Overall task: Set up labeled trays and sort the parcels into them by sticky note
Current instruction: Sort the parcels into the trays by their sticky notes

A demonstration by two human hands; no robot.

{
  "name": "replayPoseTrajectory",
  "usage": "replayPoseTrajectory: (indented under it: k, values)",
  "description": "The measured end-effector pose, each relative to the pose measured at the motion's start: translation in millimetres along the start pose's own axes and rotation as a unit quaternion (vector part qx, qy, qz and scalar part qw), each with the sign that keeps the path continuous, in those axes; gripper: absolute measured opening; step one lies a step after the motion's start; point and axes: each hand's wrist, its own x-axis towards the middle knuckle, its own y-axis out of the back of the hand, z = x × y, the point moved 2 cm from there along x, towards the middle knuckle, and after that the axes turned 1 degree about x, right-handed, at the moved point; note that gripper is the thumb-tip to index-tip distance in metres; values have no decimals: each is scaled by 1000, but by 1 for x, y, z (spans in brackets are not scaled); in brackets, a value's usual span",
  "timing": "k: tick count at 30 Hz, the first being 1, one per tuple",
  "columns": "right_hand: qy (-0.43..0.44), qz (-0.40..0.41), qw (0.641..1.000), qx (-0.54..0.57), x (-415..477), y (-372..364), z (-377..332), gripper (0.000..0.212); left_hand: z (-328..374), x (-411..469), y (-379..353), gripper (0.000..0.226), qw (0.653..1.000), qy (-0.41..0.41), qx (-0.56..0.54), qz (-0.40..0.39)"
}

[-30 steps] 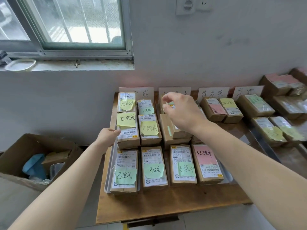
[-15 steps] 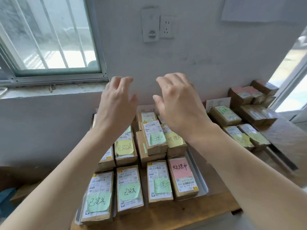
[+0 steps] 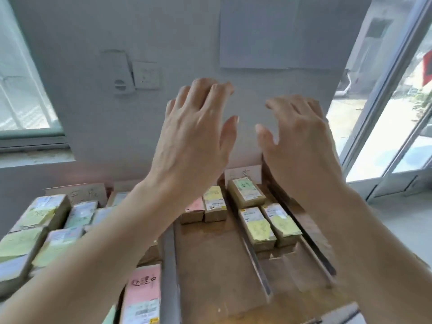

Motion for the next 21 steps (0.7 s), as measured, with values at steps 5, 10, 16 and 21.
replayPoseTrajectory:
  k: [5,10,16,21]
  values:
    - [-47,-43,998,-15,-4,22,134,30,94,22,-98,32,998,0,-34,-43]
    - [-71,-49,996,-15,-11,18,223,34,135,37,-172,32,996,-9,-30,-80]
    - [-108,-107,987,-43,-7,-21,298,34,133,45,-252,32,991,42,-72,-104]
    - [-134,-173,973,-72,-5,-61,350,35,122,47,-324,33,981,100,-86,-143]
